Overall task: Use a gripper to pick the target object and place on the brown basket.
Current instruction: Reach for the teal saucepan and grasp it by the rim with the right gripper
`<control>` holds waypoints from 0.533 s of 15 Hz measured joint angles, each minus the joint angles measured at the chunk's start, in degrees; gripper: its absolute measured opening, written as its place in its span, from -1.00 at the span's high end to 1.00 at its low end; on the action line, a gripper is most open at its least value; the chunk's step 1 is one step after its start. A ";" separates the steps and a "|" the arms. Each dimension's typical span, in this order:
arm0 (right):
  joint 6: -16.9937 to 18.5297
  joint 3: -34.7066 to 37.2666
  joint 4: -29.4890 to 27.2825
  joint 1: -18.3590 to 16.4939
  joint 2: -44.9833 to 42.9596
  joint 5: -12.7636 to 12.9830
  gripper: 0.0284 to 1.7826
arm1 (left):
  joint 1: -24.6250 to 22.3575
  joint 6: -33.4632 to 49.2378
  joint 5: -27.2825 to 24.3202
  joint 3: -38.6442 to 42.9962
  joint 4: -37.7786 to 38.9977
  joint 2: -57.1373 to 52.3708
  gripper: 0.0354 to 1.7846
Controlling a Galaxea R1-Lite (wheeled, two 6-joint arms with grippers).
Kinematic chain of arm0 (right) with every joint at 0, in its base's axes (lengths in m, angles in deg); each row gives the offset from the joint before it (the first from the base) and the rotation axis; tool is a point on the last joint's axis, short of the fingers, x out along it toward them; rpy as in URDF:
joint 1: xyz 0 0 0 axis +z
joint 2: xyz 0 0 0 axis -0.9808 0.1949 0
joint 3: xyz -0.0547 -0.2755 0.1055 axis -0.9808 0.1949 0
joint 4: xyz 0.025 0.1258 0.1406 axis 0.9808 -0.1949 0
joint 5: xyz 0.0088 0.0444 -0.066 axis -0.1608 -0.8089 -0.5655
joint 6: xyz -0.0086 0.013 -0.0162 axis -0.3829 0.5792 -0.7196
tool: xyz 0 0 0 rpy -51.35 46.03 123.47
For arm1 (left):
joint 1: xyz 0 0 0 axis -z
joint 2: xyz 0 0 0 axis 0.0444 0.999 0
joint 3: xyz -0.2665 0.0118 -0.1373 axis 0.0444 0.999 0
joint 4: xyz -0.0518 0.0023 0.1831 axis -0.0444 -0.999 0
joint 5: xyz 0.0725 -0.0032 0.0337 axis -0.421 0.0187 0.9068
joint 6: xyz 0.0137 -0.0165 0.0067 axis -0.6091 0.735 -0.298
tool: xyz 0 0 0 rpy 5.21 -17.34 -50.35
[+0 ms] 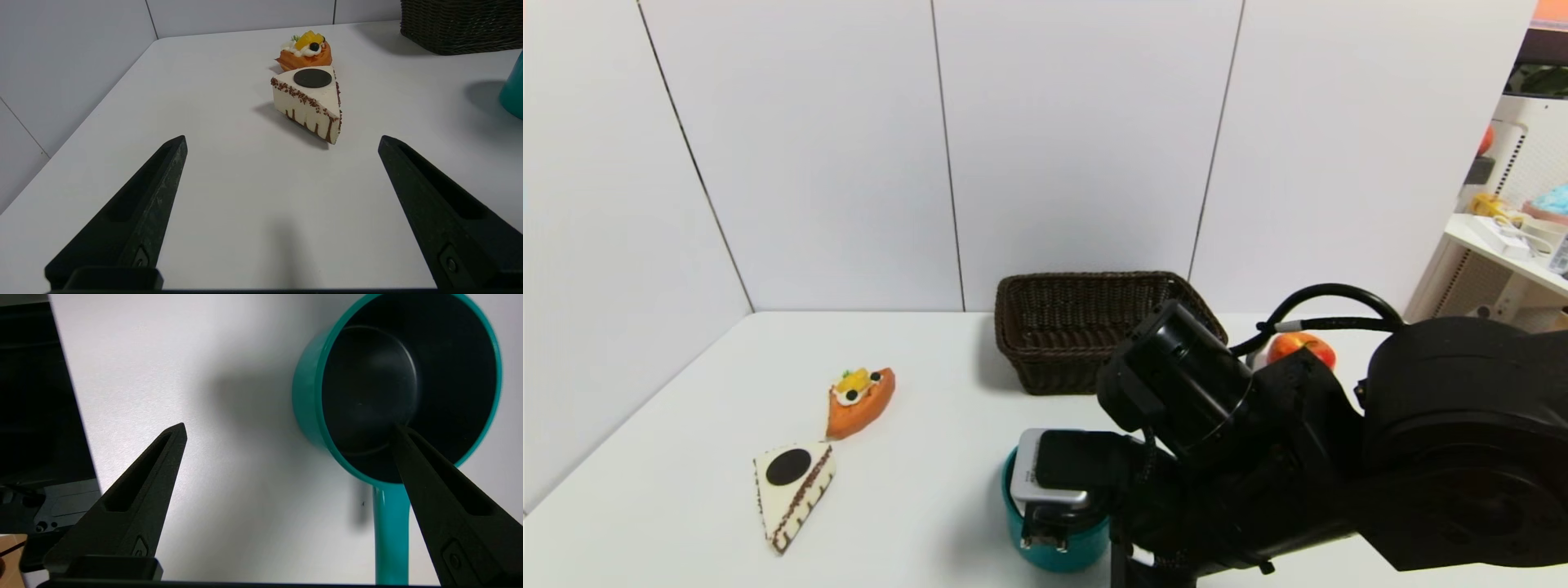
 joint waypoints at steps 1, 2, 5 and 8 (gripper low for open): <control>0.04 -0.22 0.15 0.00 0.96 0.11 -0.90 | 0.00 0.00 0.00 0.00 0.00 0.00 -0.89; 0.11 -0.55 0.22 0.02 2.07 0.20 -0.90 | 0.00 -0.02 0.02 0.00 0.00 0.00 -0.89; 0.22 -2.45 0.30 0.02 5.51 0.27 -0.90 | 0.00 -0.02 0.02 0.00 0.00 0.00 -0.89; 0.24 -4.84 0.41 0.00 8.68 0.83 -0.90 | 0.00 -0.05 0.02 0.00 0.00 0.00 -0.89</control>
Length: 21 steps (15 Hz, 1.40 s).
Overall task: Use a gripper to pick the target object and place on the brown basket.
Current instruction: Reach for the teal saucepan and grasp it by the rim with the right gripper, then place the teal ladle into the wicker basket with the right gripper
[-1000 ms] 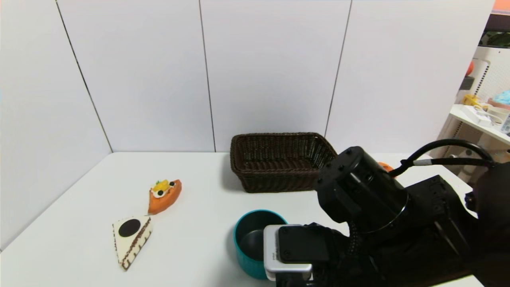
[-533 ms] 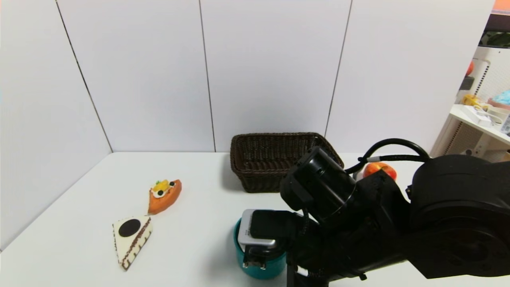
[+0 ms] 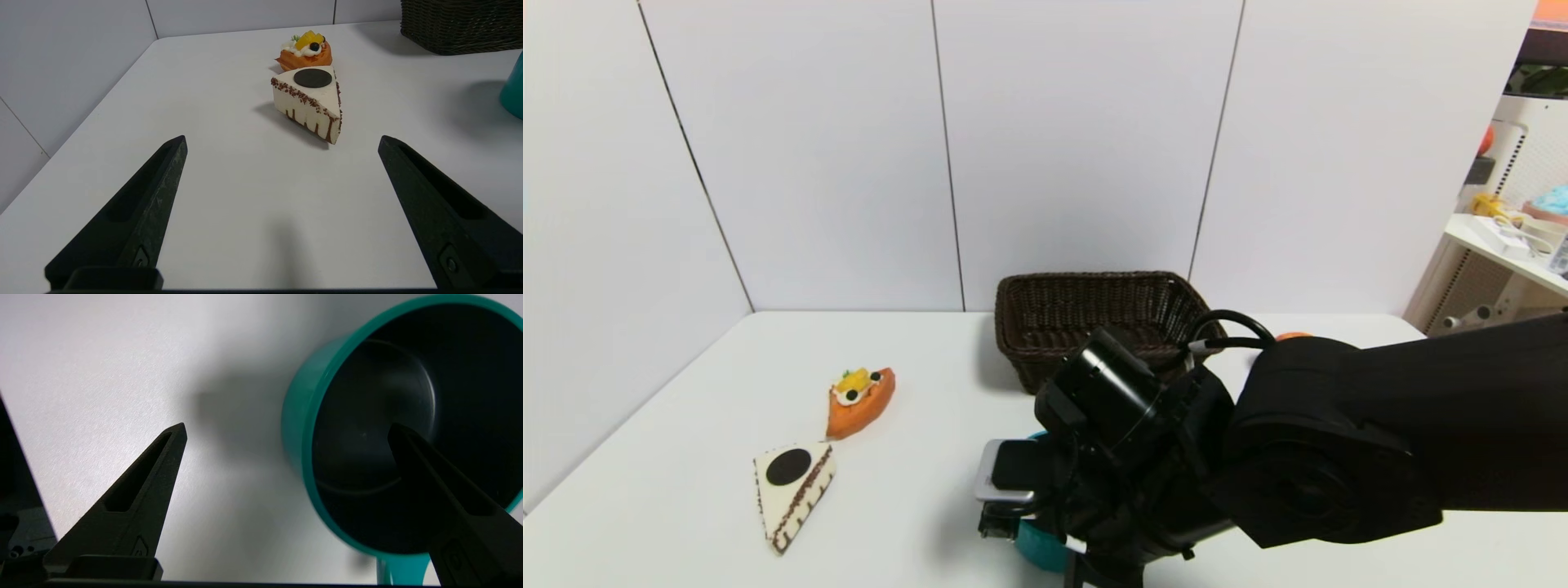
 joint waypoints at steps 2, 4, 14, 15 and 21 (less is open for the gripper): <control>0.00 -1.27 0.13 0.00 1.71 0.16 -0.90 | 0.00 0.02 0.00 0.00 0.00 0.00 -0.89; -0.05 -1.74 0.37 0.00 2.88 0.68 -0.71 | 0.00 0.02 0.00 0.00 0.00 0.00 -0.89; -0.05 -2.96 0.11 -0.02 4.52 2.78 0.89 | 0.00 0.02 -0.05 0.00 -0.02 0.00 -0.89; -0.07 -3.25 0.02 -0.02 4.36 2.78 0.89 | 0.02 0.02 0.00 0.00 0.00 0.00 -0.89; -0.46 -7.80 -0.18 -1.01 0.98 2.72 0.89 | 0.00 0.05 0.00 0.00 0.00 0.00 -0.89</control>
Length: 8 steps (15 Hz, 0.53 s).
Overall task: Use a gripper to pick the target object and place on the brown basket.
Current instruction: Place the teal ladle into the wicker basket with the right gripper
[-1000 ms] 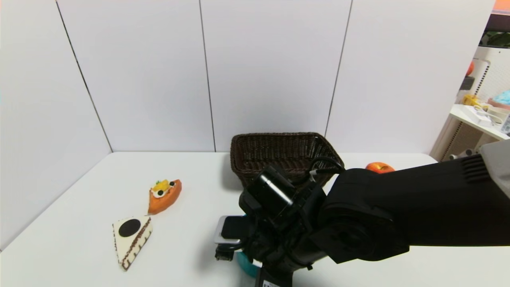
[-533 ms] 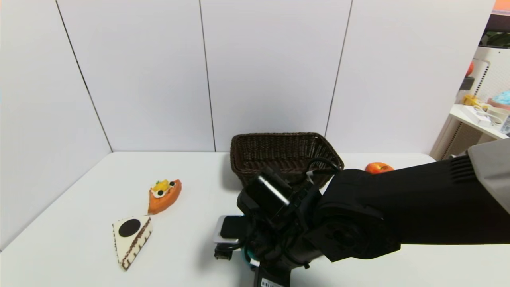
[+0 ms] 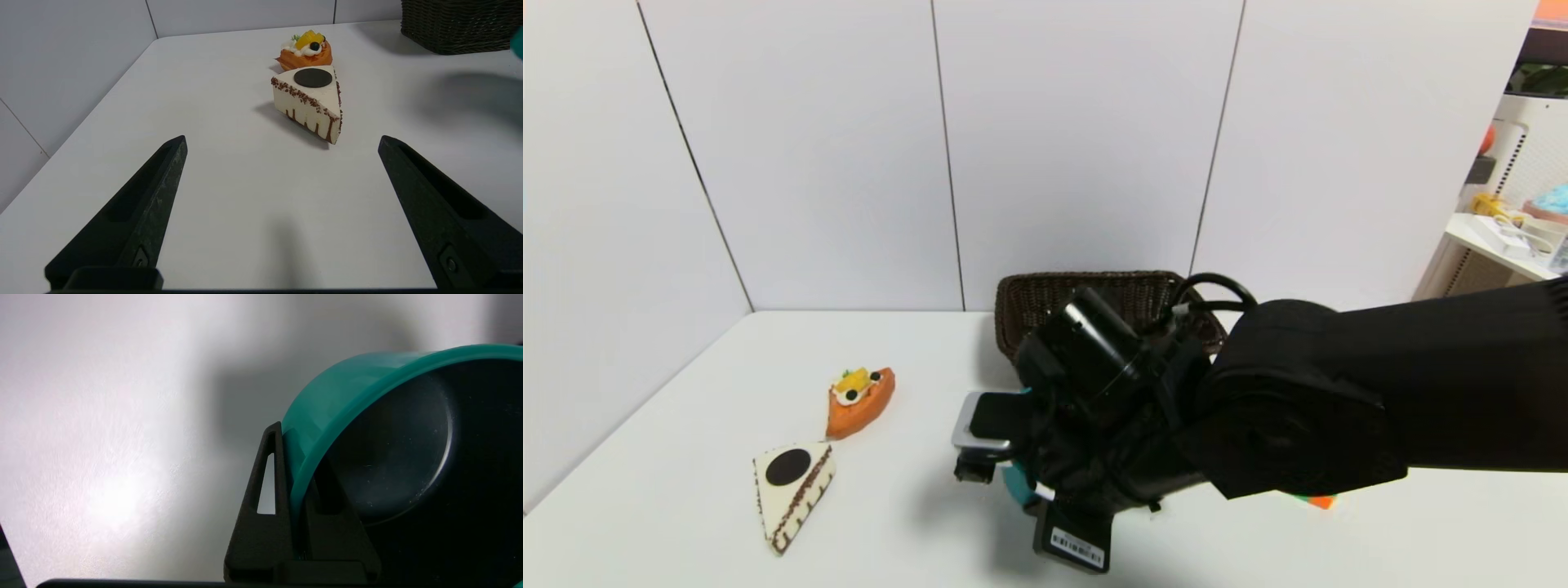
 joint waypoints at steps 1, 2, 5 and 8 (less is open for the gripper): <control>0.00 -2.18 -0.04 -0.55 -0.72 0.23 0.89 | 0.00 -0.02 0.02 0.00 0.00 0.00 -0.89; -0.02 -4.61 0.00 -1.29 -1.28 0.98 0.89 | 0.00 -0.02 0.00 0.00 0.00 0.00 -0.89; -0.52 -13.32 0.18 -5.02 -2.16 3.43 0.89 | 0.00 0.00 0.00 0.00 0.00 0.00 -0.89; -5.27 -21.57 0.79 -11.23 -0.37 3.51 0.89 | 0.02 -0.02 0.02 0.00 0.02 0.00 -0.89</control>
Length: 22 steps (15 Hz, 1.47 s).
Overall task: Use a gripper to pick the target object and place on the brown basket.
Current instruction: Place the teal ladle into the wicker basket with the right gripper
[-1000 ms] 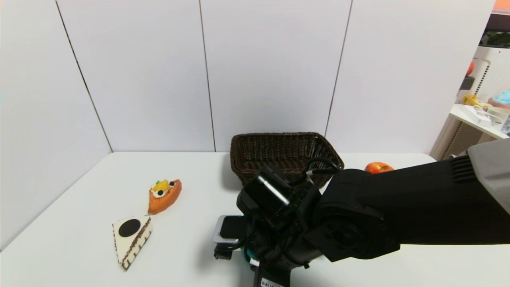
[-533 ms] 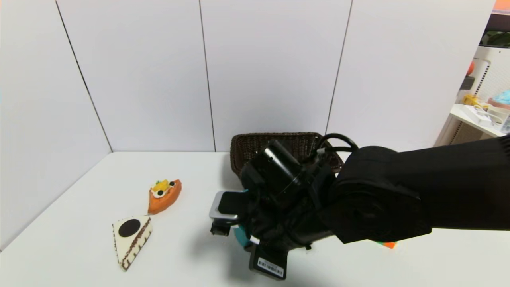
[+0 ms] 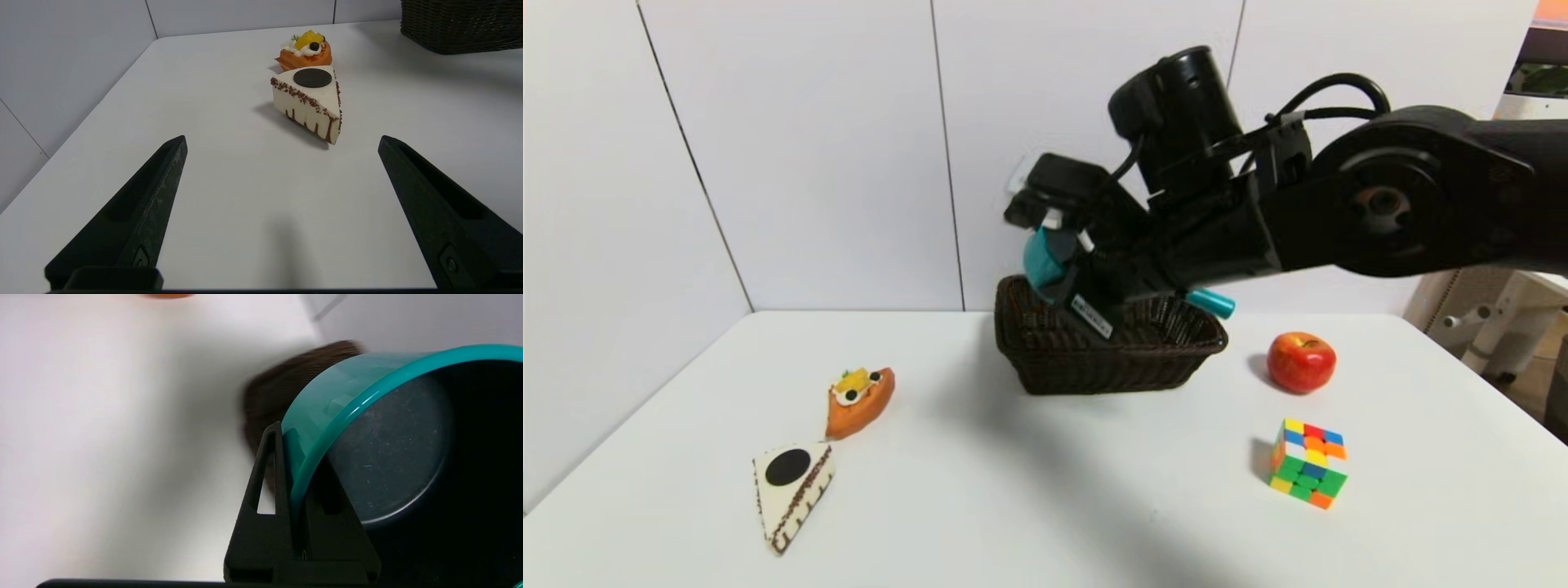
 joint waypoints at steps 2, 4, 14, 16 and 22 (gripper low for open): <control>-1.68 -3.19 1.44 -3.78 2.93 -0.15 0.89 | 0.00 0.00 0.00 0.00 -0.02 0.00 -0.89; -2.07 -4.24 4.79 -6.34 6.42 -0.17 0.89 | -0.02 0.00 -0.02 0.00 0.00 0.00 -0.89; -1.90 -5.03 13.31 -10.22 18.52 0.02 -0.01 | -0.02 0.00 -0.02 0.00 0.00 0.00 -0.89; -1.62 -4.74 12.74 -10.34 18.05 0.20 -0.22 | -0.02 0.00 0.00 0.00 0.00 0.00 -0.89; 4.19 3.23 6.67 -13.25 6.21 0.26 -0.60 | -0.02 0.00 -0.02 0.00 -0.02 0.00 -0.89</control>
